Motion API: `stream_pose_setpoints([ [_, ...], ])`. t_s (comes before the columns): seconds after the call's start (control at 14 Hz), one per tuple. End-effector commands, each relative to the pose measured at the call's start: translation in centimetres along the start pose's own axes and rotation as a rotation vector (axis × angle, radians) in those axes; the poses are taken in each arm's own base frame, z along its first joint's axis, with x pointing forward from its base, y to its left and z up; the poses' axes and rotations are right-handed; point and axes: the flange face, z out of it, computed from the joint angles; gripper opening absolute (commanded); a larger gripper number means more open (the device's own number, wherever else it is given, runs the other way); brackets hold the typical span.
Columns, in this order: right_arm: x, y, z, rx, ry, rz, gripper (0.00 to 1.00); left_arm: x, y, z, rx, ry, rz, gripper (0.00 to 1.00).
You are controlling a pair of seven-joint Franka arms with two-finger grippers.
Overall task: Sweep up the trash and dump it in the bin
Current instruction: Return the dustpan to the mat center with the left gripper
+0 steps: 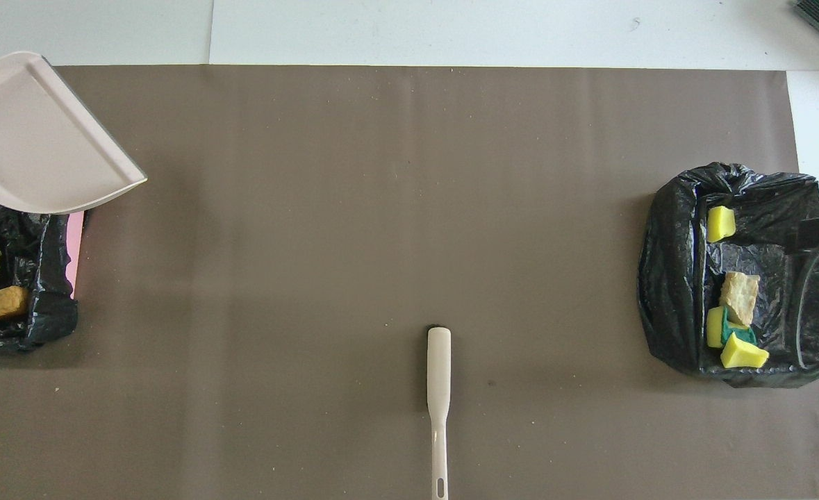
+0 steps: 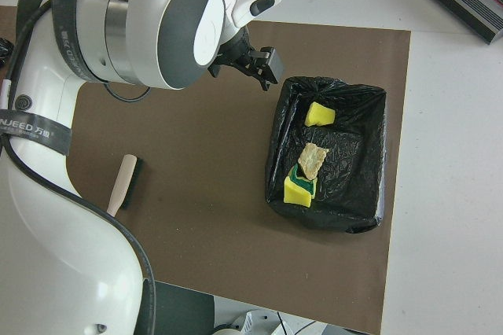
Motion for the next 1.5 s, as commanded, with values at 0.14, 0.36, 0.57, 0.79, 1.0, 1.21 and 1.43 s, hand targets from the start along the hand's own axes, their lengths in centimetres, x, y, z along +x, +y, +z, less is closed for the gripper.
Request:
stream_pose_setpoints([
  [0.14,-1.9,-4.2,1.1,0.012,-0.031,-0.071,1.00,7.9,10.2,-0.1,-0.076,0.039,-0.200,0.00],
  [0.36,-3.5,-6.6,1.6,0.008,-0.045,-0.076,1.00,13.3,16.0,0.8,-0.144,0.060,-0.346,0.00],
  [0.57,-3.2,-7.2,2.0,-0.003,-0.029,-0.054,1.00,18.9,20.2,2.5,-0.185,0.107,-0.441,0.00],
  [0.79,0.2,-4.0,0.9,0.002,-0.013,-0.042,1.00,24.4,24.0,5.2,-0.206,0.128,-0.516,0.00],
  [1.0,0.6,-3.5,0.6,0.019,-0.025,-0.029,1.00,29.1,27.7,7.9,-0.247,0.133,-0.605,0.00],
  [1.21,1.2,-2.1,1.2,0.030,-0.034,0.000,1.00,33.0,31.2,7.0,-0.264,0.160,-0.586,0.00],
  [1.43,0.9,-1.9,1.1,0.019,-0.020,-0.016,1.00,35.1,35.5,7.8,-0.277,0.143,-0.681,0.00],
])
